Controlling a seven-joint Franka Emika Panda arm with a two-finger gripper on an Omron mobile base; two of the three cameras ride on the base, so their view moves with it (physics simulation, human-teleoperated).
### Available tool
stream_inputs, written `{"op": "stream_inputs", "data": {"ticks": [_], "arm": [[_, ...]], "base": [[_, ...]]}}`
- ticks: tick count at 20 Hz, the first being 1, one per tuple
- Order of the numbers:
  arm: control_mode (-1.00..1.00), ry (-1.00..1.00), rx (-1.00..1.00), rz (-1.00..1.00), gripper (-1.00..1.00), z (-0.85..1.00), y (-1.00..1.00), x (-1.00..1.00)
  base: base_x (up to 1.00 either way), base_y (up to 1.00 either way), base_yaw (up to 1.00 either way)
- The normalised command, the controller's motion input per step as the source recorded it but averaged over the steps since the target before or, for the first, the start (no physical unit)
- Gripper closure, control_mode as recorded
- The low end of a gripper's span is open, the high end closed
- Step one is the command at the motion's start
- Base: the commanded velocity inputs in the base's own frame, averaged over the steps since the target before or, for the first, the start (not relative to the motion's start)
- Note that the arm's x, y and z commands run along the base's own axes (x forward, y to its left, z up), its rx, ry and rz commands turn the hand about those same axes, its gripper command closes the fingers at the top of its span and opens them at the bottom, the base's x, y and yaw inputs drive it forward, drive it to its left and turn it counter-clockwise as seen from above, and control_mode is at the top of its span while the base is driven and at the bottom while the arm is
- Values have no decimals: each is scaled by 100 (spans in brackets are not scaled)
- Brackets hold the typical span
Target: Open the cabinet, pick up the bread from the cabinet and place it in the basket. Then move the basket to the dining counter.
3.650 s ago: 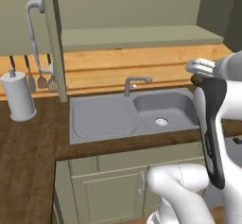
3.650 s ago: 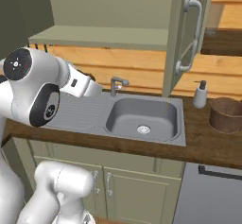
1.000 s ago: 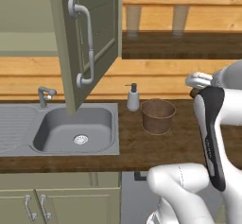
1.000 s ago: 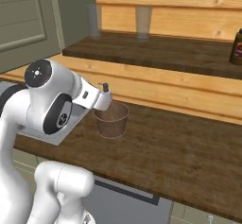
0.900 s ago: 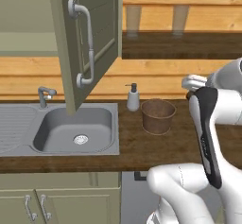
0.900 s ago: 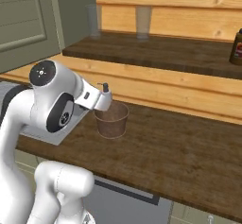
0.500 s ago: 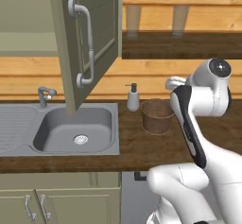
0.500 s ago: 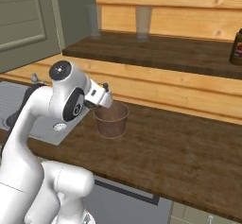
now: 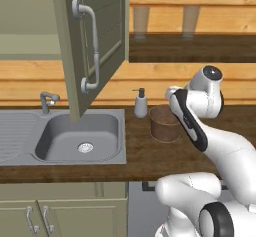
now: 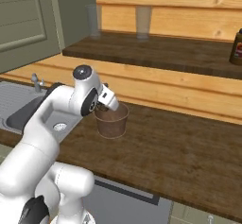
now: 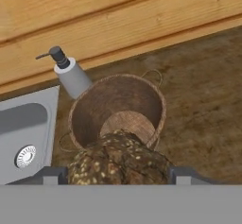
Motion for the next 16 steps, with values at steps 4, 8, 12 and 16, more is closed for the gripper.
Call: {"op": "stream_inputs", "data": {"ticks": [4, 8, 12, 16], "arm": [[-100, 0, 1, 0, 100, -52, -7, 0], [-100, 0, 0, 0, 100, -17, -3, 6], [-100, 0, 0, 0, 100, -3, 0, 12], [-100, 0, 0, 0, 100, 0, 0, 27]], "base": [[0, 0, 0], [0, 0, 0], [0, 0, 0], [0, 0, 0]]}}
